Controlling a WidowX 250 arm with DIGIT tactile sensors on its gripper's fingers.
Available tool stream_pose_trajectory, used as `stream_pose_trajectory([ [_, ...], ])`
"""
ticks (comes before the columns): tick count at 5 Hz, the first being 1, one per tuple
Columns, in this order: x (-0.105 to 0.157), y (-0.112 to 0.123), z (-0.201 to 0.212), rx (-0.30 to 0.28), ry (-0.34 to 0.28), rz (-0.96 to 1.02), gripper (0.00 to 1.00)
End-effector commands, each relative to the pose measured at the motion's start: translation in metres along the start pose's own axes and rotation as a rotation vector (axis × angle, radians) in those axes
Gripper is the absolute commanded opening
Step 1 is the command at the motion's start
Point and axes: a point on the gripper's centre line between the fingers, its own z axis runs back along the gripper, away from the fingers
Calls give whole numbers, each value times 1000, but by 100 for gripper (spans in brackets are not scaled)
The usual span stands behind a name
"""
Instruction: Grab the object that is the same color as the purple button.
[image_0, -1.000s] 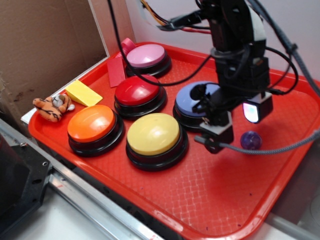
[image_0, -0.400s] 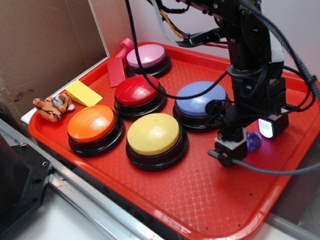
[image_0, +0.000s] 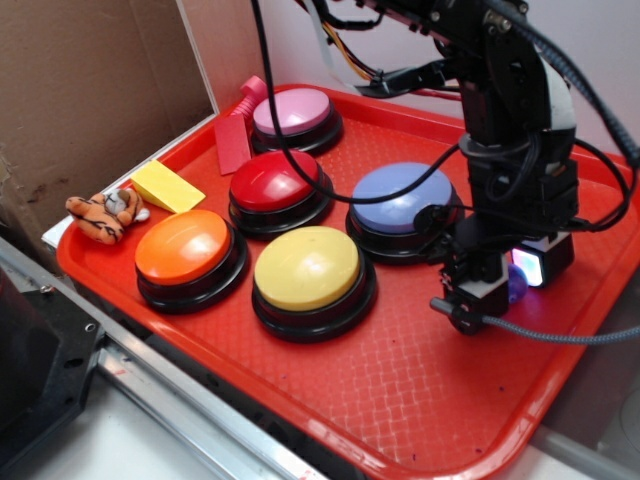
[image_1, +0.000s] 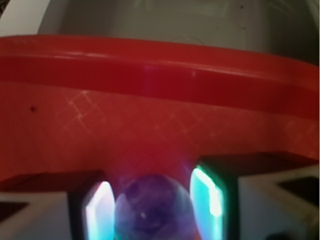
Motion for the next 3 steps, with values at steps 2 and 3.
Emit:
stream_pose_trajectory([
  [2, -14, -30, 113, 175, 135, 597, 0],
  [3, -32, -43, 153, 219, 176, 843, 0],
])
